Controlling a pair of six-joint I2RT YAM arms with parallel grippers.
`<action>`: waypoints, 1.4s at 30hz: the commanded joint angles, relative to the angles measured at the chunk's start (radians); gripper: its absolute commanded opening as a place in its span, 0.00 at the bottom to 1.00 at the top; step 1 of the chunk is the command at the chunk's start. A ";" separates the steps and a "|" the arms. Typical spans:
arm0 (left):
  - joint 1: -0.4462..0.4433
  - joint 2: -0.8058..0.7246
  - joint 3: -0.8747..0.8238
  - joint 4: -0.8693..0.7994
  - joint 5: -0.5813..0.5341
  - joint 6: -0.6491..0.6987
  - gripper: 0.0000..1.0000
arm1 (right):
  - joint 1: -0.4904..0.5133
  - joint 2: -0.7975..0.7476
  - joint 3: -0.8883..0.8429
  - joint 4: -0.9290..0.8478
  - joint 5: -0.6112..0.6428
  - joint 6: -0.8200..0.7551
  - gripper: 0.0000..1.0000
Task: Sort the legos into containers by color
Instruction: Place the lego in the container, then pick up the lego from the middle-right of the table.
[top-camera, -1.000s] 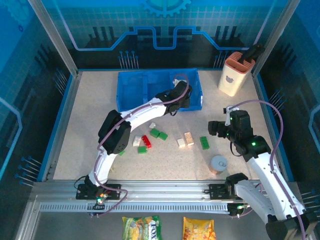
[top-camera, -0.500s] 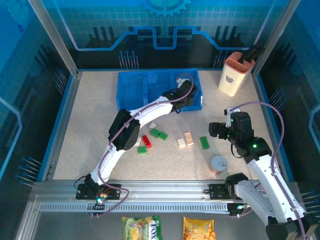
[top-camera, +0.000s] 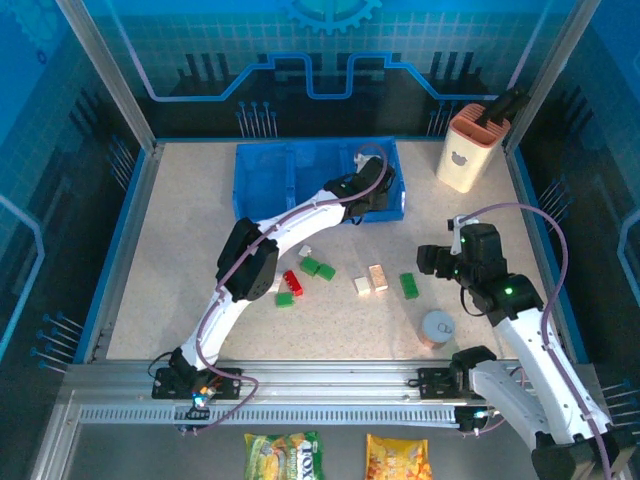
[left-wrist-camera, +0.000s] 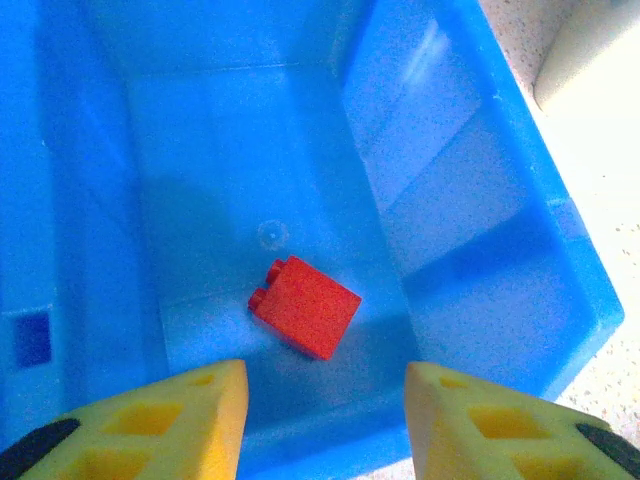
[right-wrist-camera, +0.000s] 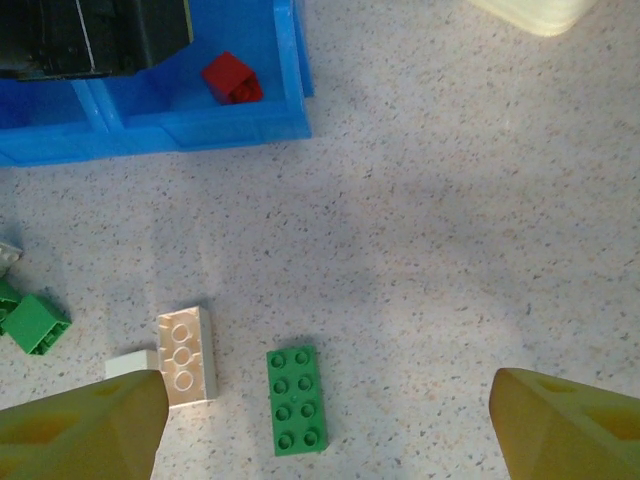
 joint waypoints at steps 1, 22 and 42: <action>-0.007 -0.113 -0.054 -0.039 0.039 0.021 0.46 | 0.015 0.019 0.017 -0.015 -0.048 0.048 0.83; 0.036 -0.487 -0.494 -0.232 0.244 0.052 0.50 | 0.093 0.268 0.077 -0.145 -0.023 0.080 0.78; 0.375 -0.951 -0.961 -0.318 0.387 0.179 0.52 | 0.199 0.622 0.152 -0.131 0.067 0.090 0.69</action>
